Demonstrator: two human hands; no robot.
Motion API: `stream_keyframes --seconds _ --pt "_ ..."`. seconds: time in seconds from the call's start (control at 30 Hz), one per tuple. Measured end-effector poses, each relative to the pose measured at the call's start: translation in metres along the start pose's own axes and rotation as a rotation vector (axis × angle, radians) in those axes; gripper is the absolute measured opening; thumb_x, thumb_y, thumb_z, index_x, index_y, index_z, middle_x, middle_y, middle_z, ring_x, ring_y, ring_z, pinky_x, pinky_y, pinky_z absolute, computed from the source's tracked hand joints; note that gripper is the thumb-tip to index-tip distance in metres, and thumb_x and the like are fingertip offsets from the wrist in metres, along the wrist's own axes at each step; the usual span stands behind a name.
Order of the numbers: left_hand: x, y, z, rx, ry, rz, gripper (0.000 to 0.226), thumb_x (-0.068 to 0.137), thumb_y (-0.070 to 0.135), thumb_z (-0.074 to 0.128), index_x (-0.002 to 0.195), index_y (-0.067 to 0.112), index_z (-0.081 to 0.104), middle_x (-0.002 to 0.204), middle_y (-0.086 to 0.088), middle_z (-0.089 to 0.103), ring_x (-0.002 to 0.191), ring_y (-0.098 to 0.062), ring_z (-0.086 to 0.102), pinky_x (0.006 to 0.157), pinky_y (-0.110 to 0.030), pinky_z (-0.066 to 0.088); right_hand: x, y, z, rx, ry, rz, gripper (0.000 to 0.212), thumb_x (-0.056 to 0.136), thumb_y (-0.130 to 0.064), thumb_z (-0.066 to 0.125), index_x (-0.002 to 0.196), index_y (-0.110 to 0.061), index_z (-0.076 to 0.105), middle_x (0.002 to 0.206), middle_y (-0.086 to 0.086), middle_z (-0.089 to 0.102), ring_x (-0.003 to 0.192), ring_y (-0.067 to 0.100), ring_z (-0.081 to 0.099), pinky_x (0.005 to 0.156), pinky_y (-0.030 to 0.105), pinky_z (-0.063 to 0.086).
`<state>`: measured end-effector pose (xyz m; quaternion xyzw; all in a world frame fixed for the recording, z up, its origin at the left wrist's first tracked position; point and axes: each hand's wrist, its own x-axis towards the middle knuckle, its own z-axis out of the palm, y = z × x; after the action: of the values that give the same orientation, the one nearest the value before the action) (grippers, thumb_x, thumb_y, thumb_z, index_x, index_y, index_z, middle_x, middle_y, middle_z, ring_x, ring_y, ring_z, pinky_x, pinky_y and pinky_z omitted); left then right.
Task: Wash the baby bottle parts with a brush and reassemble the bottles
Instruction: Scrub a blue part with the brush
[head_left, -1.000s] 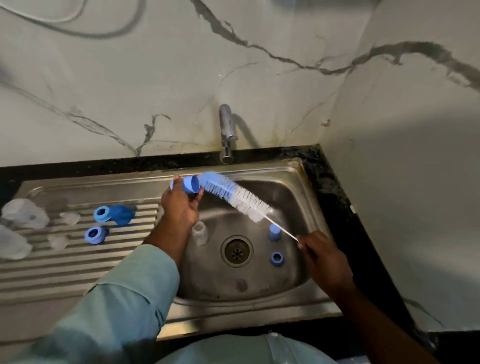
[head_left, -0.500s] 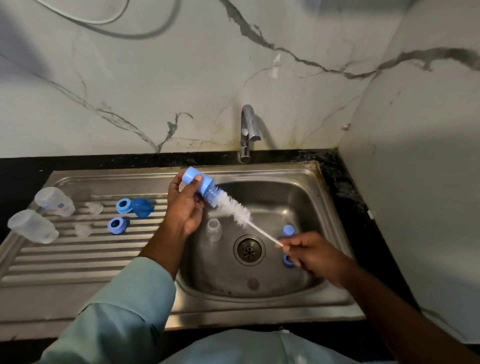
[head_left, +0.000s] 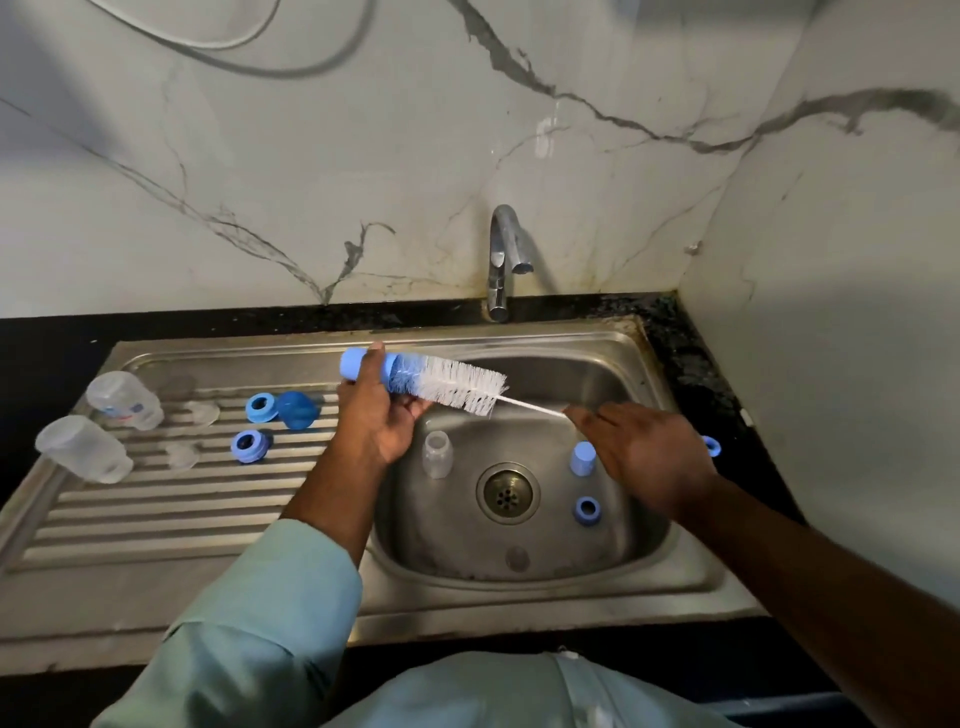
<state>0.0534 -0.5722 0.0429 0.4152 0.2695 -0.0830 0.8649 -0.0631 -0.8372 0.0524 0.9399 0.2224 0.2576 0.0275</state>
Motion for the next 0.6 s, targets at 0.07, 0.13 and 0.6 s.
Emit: stream_keyframes --seconds 0.07,0.13,0.6 --pt "0.002 0.002 -0.003 -0.082 0.069 0.074 0.051 0.091 0.023 0.068 0.135 0.012 0.044 0.126 -0.016 0.061 0.104 -0.03 0.067 0.066 -0.044 0.061 0.003 0.006 0.005 -0.069 -0.024 0.087 0.039 0.082 -0.027 0.044 0.108 -0.016 0.071 0.069 0.002 0.062 0.055 0.024 0.06 0.047 0.026 0.044" --pt "0.005 0.006 -0.008 -0.166 0.154 0.086 0.048 0.09 0.019 0.07 0.13 0.015 0.045 0.125 -0.014 0.06 0.104 -0.029 0.067 0.077 -0.049 0.06 0.001 0.018 0.01 -0.146 -0.027 0.227 0.043 0.083 -0.036 0.042 0.109 -0.017 0.07 0.074 0.003 0.065 0.064 0.027 0.062 0.058 0.031 0.049" --pt "0.009 0.019 -0.016 0.043 -0.014 0.056 0.041 0.093 0.039 0.062 0.125 0.017 0.05 0.11 -0.007 0.065 0.099 -0.026 0.068 0.075 -0.049 0.057 0.001 0.029 -0.003 0.54 -0.251 0.435 0.012 0.09 -0.03 0.062 0.078 -0.029 0.062 0.066 -0.015 0.058 0.064 0.002 0.055 0.06 0.023 0.04"
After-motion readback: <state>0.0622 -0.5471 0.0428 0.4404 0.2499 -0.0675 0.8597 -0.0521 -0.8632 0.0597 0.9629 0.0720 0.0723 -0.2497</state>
